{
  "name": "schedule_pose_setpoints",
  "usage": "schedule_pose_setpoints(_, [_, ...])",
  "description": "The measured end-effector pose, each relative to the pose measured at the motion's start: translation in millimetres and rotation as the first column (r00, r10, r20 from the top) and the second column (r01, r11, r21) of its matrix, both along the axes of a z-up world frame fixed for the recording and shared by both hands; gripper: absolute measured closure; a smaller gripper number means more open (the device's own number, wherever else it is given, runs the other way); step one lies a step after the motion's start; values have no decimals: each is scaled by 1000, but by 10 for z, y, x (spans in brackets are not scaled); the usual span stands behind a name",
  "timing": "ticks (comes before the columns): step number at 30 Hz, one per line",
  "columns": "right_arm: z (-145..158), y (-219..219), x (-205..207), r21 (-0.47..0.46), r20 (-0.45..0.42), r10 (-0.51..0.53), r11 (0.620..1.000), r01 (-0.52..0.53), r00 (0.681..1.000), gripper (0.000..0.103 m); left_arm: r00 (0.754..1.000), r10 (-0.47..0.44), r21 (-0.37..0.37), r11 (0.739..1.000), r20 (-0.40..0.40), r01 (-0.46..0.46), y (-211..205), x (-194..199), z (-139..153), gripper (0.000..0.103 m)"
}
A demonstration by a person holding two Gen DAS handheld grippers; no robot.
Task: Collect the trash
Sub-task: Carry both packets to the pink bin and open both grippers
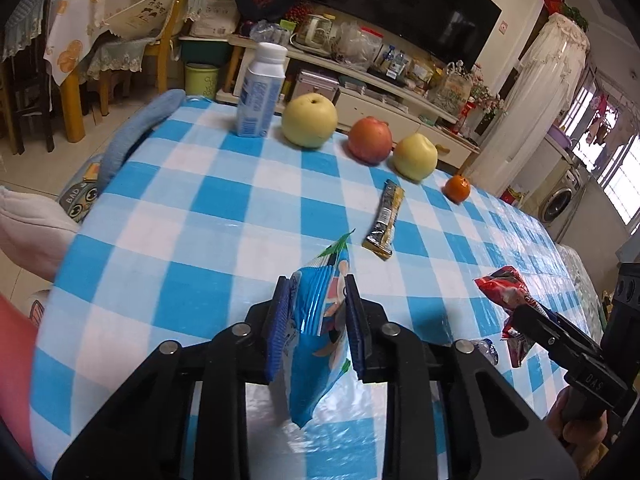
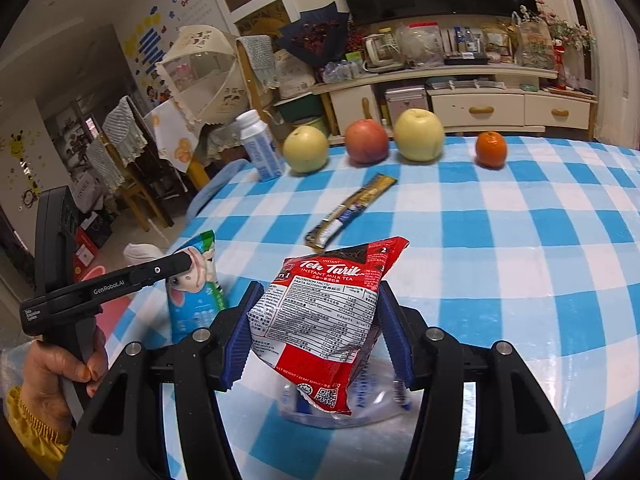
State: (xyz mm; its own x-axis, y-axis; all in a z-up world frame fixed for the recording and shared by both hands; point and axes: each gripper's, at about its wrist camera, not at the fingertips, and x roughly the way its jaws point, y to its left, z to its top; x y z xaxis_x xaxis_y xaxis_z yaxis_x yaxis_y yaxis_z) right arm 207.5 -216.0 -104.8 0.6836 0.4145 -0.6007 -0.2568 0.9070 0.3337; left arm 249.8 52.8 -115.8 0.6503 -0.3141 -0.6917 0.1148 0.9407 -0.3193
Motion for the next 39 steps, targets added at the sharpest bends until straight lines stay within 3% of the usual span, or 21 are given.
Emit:
schedule_pose_setpoints(11, [-40, 408, -15, -34, -8, 61, 998, -62, 998, 45, 999, 9, 6, 1000, -43, -9, 225, -4, -105, 72])
schedule_pose_setpoints(13, [-65, 462, -13, -44, -12, 71, 996, -72, 997, 45, 997, 16, 34, 999, -80, -13, 204, 18, -166, 54])
schedule_pose_setpoints(14, [-76, 486, -12, -51, -12, 75, 996, -76, 997, 45, 995, 17, 59, 998, -95, -12, 178, 24, -203, 51])
schedule_pose_setpoints(16, [-94, 533, -12, -68, -13, 85, 994, -86, 996, 45, 994, 16, 88, 996, -107, -6, 135, 20, -236, 36])
schedule_pose_setpoints(18, [-113, 573, -21, -83, -12, 96, 992, -96, 995, 45, 993, 21, 111, 994, -120, -7, 79, 13, -274, 30])
schedule_pose_setpoints(22, [-163, 654, -21, -135, -12, 124, 983, -124, 992, 45, 984, 40, 135, 991, -171, -17, -44, 29, -398, 29])
schedule_pose_setpoints(31, [-418, 740, -31, -219, -111, 234, 942, -253, 966, 43, 980, 107, 168, 983, -166, -79, -170, 176, -486, 29])
schedule_pose_setpoints(37, [-438, 684, -34, -183, -140, 251, 944, -274, 958, 35, 985, 109, 311, 948, -134, -63, -382, 261, -549, 29])
schedule_pose_setpoints(39, [-434, 669, -37, -184, -137, 248, 945, -271, 959, 26, 988, 96, 362, 931, -123, -45, -439, 254, -567, 29])
